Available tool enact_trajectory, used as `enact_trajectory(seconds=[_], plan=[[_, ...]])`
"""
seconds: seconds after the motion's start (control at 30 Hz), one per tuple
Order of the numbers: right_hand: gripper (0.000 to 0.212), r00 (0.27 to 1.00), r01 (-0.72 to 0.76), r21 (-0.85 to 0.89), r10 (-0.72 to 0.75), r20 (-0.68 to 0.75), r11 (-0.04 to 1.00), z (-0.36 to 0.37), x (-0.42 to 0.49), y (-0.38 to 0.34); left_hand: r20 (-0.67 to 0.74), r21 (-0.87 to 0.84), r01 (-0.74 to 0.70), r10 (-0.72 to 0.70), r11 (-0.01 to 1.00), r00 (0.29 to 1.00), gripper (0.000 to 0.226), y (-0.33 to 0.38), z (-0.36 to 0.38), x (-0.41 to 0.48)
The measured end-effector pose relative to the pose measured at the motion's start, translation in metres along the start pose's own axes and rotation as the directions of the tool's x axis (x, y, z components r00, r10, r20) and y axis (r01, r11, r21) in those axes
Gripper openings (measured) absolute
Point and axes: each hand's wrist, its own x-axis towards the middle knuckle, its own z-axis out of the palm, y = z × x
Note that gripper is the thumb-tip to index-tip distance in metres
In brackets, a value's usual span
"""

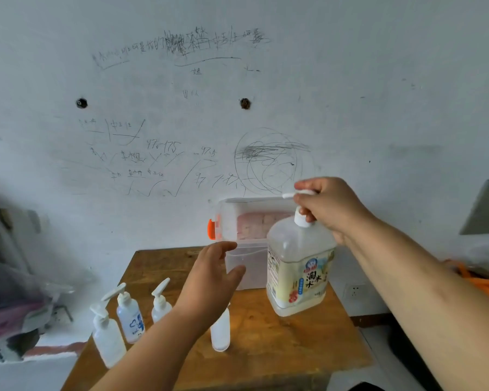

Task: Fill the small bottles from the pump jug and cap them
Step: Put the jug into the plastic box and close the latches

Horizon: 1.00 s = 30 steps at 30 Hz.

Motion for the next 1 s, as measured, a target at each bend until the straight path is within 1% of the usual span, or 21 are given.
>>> enact_trajectory(seconds=[0.13,0.27,0.47,0.73,0.83,1.0], plan=[[0.032,0.992,0.124,0.133,-0.119,-0.046,0.983,-0.008,0.008,-0.049,-0.003,-0.004,0.002,-0.002,1.000,1.000,0.043,0.011,-0.010,0.009],[0.030,0.985,0.168,0.198,-0.157,-0.066,0.966,-0.007,0.026,-0.087,0.004,-0.010,0.020,-0.020,1.000,1.000,0.039,0.014,-0.023,0.021],[0.031,0.975,0.217,0.265,-0.197,-0.099,0.940,0.015,0.059,-0.113,-0.022,0.016,0.030,-0.029,0.999,0.999,0.039,0.011,-0.042,0.044],[0.034,0.966,0.251,0.288,-0.218,-0.140,0.924,0.051,0.095,-0.103,-0.057,0.085,0.089,-0.084,0.992,0.995,0.038,-0.002,-0.057,0.062],[0.037,0.972,0.225,0.250,-0.198,-0.125,0.942,0.067,0.110,-0.087,-0.061,0.076,0.109,-0.104,0.991,0.993,0.038,-0.011,-0.060,0.071],[0.038,0.987,0.145,0.218,-0.126,-0.100,0.965,0.091,0.130,-0.051,-0.058,0.074,0.131,-0.127,0.989,0.990,0.035,-0.029,-0.060,0.082]])
